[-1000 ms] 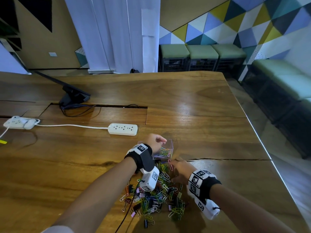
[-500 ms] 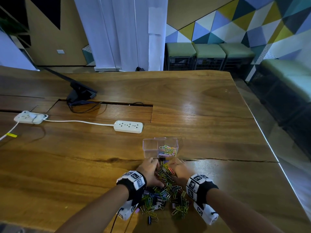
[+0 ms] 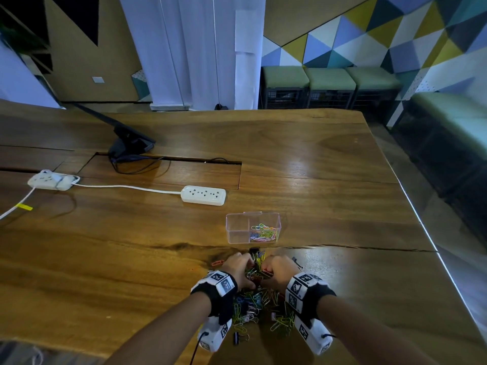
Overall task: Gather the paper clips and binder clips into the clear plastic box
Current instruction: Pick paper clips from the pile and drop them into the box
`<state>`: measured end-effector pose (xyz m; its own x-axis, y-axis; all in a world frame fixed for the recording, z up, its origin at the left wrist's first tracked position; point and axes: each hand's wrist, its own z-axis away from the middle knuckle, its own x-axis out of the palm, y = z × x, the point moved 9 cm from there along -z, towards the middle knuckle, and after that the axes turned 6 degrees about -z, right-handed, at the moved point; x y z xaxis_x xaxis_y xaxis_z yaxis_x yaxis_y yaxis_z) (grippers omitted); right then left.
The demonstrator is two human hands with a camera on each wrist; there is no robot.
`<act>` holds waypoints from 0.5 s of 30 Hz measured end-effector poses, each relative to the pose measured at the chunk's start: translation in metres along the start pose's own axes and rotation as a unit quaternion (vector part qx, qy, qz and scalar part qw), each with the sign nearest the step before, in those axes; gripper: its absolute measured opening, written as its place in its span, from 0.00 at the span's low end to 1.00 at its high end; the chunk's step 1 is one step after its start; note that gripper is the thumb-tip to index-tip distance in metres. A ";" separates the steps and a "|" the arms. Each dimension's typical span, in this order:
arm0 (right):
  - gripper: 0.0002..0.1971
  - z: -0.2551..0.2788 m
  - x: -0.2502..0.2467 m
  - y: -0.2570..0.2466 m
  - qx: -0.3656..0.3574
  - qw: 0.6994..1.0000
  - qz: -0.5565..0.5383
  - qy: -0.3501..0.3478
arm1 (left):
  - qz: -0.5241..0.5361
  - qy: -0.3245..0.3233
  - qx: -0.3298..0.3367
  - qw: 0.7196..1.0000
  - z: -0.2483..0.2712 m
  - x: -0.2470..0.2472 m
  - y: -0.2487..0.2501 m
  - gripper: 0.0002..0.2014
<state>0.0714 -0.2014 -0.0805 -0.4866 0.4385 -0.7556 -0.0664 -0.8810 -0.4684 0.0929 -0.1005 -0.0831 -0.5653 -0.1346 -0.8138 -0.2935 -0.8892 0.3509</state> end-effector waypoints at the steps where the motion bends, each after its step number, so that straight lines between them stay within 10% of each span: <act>1: 0.18 0.000 0.000 0.000 0.003 1.000 -0.005 -0.004 | 0.004 0.001 -0.002 1.000 0.000 0.000 -0.001 0.26; 15: 0.03 0.009 -0.016 0.019 0.033 0.997 -0.069 0.024 | 0.057 -0.026 0.000 0.998 0.001 0.000 -0.008 0.25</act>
<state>0.0703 -0.2267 -0.0732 -0.4257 0.5634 -0.7081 -0.1883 -0.8205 -0.5397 0.0948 -0.0930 -0.0854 -0.6340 -0.2122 -0.7436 -0.2244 -0.8698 0.4395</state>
